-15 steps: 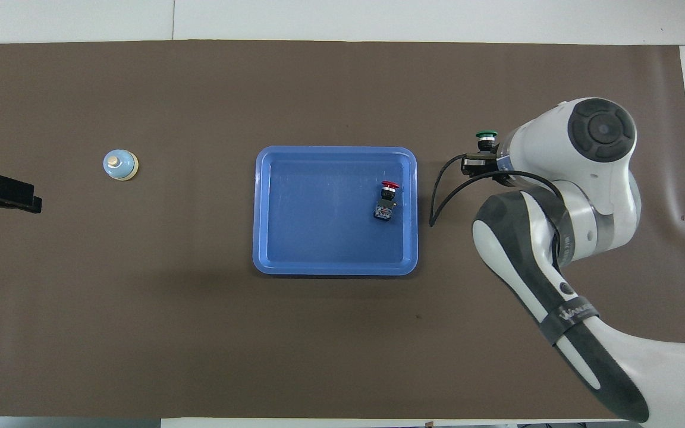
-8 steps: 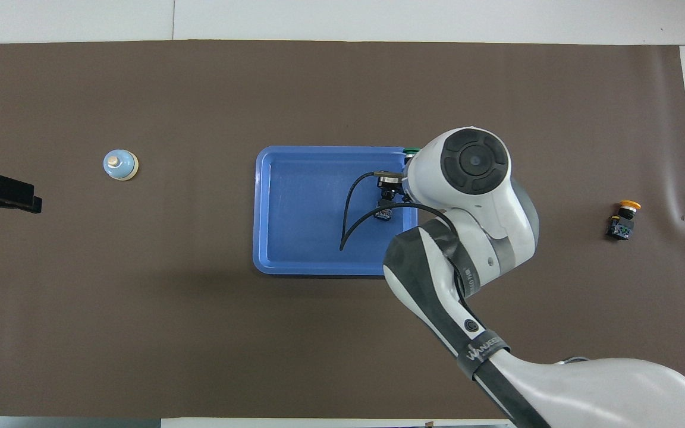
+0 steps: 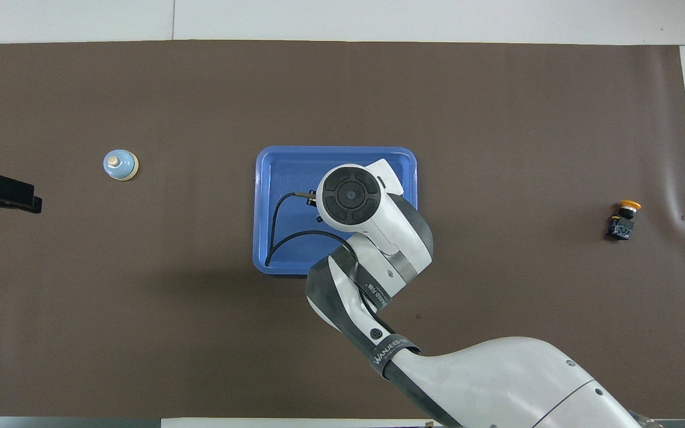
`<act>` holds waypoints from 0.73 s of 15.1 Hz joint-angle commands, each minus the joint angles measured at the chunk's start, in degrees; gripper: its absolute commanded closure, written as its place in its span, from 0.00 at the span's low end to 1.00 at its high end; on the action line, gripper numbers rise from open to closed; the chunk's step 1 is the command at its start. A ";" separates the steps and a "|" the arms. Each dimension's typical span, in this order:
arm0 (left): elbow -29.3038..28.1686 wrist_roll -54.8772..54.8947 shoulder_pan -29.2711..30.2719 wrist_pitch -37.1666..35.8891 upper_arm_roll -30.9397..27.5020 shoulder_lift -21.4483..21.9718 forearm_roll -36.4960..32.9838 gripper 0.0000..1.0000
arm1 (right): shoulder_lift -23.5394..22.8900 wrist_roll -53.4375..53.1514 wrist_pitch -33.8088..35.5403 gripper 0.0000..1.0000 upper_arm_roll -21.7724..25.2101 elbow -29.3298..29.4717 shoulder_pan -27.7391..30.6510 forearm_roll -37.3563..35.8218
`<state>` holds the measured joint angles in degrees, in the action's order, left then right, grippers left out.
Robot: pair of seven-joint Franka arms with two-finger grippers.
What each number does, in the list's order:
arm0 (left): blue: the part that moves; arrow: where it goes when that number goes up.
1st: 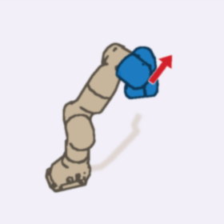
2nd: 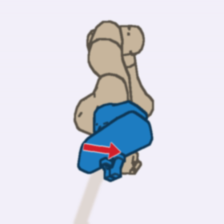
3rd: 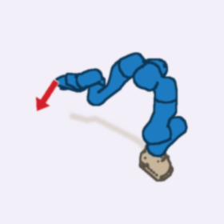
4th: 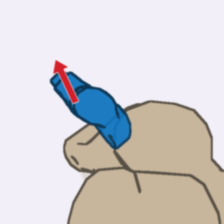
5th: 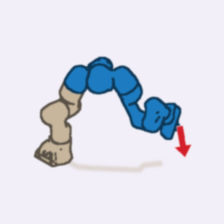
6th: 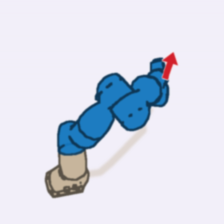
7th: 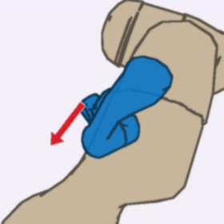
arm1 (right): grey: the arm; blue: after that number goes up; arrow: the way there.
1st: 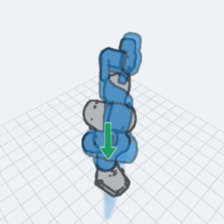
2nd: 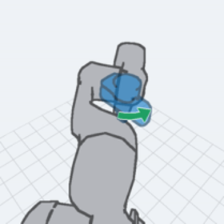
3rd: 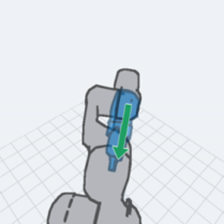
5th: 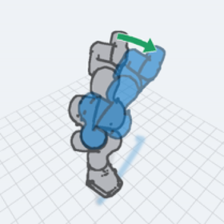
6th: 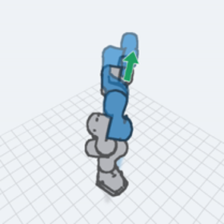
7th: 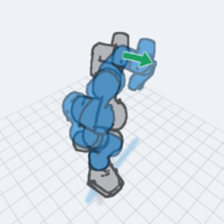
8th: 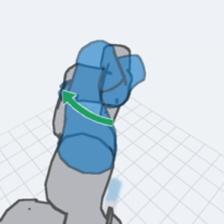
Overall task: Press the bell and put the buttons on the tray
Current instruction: 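Carry the green button into the tray beside the red button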
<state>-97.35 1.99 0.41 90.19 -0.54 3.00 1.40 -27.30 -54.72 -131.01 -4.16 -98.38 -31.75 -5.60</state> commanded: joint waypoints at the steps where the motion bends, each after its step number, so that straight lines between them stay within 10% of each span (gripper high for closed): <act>1: -1.00 -0.58 0.03 -0.01 -0.07 1.30 -0.35 0.00 | 0.40 -1.78 -4.76 1.00 0.12 -3.11 0.99 -0.56; 6: -1.00 -0.58 -0.05 -0.01 -0.07 1.22 -0.35 0.00 | 0.76 -4.51 -7.86 0.95 0.12 -5.50 0.90 -0.56; 8: -1.00 -0.58 0.03 -0.01 -0.07 1.22 -0.35 0.00 | 0.84 -4.60 -7.25 0.03 0.12 -5.42 0.90 -0.56; 11: -1.00 -0.58 0.03 -0.01 -0.07 1.22 -0.35 0.00 | 0.85 -4.43 -2.17 0.00 0.38 -2.18 1.34 -0.64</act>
<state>-97.35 1.99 0.41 90.19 -0.54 3.00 1.40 -27.40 -58.01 -136.65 -3.68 -102.33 -31.12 -5.60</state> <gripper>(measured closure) 0.000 0.256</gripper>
